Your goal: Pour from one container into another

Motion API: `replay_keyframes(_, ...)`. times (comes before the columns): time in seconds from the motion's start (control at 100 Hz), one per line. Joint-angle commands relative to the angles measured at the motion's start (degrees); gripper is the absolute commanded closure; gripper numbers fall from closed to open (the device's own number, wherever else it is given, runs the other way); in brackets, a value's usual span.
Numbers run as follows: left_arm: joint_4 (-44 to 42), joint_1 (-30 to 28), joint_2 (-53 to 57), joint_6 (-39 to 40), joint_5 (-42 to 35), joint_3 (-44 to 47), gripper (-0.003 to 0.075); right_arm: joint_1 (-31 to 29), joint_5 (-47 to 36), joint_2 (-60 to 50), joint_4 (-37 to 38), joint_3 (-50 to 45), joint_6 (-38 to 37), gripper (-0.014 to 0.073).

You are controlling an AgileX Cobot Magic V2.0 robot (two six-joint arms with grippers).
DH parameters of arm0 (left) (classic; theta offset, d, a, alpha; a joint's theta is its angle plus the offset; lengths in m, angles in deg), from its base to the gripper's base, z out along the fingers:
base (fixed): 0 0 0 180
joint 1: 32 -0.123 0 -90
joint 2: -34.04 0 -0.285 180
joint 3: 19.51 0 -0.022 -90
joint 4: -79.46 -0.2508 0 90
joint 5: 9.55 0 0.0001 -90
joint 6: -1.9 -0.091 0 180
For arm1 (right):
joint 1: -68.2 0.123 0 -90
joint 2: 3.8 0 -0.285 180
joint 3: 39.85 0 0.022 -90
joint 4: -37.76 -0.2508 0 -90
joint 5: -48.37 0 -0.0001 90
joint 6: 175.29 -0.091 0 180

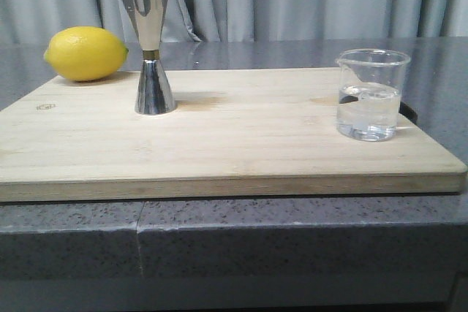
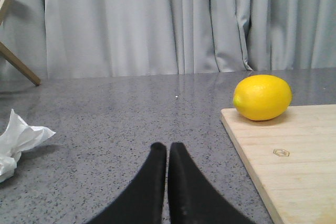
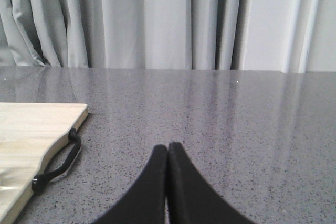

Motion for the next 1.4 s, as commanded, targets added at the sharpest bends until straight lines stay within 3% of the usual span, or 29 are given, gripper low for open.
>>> replay_keyframes(0.0, 2.30, 0.44, 1.46, 0.23, -2.89, -2.11, 0.0739, -0.30, -4.58, -1.02, -0.19, 2.35, 0.67, 0.0669)
replay_keyframes(0.27, 0.43, 0.44, -5.71, 0.23, 10.18, -17.23, 0.0739, -0.30, 11.07, 7.62, -0.92, 18.22, 0.67, 0.0669)
replay_keyframes(0.52, -3.80, 0.44, -16.00, 0.13, 11.18, -27.04, 0.0739, -0.30, 20.85, 20.93, -1.56, 31.72, 0.67, 0.0669)
replay_keyframes(1.3, -3.55, 0.44, -17.92, 0.23, 9.67, -27.58, 0.0738, -0.30, 19.70, 25.36, -1.56, 33.65, 0.67, 0.0667)
replay_keyframes(1.39, -3.55, 0.07, -18.02, 0.86, 9.67, -27.58, 0.0673, -0.30, 20.09, 25.36, -1.56, 33.65, 0.24, 0.0599)
